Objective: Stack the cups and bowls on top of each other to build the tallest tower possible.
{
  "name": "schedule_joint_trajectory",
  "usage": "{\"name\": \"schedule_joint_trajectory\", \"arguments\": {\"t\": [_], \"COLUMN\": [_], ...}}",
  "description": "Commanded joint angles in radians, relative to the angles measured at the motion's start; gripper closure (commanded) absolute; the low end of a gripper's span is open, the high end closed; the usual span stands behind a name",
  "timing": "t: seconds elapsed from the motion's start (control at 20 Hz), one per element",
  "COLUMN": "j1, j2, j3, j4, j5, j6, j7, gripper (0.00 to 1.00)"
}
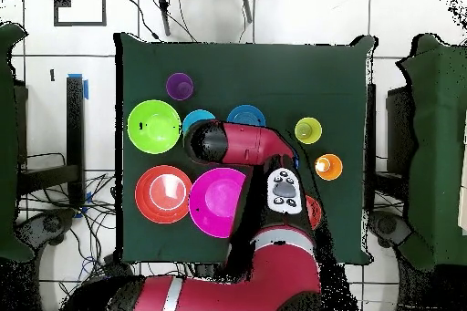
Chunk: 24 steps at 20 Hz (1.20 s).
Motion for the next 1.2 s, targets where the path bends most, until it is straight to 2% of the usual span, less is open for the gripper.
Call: {"name": "schedule_joint_trajectory", "arguments": {"t": [0.05,0.2,0.4,0.5,0.7,0.95,1.2], "j1": [0.048,0.031,0.004,-0.009,-0.045,-0.051,-0.06], "j2": [0.055,0.07,0.04,0.047,0.09,0.147,0.218], "j3": [0.021,0.024,0.033,0.046,0.086,0.091,0.105], "j4": [-0.093,-0.177,-0.28,-0.322,-0.345,-0.4,-0.523], "j5": [0.001,0.012,0.012,0.005,-0.008,-0.029,-0.023], "j6": [0.113,0.199,0.379,0.429,0.387,0.357,0.432], "j7": [0.122,0.087,0.029,0.004,-0.028,-0.018,-0.039], "gripper": [0.0,0.0,0.0,0.0,0.0,0.0,0.0]}}
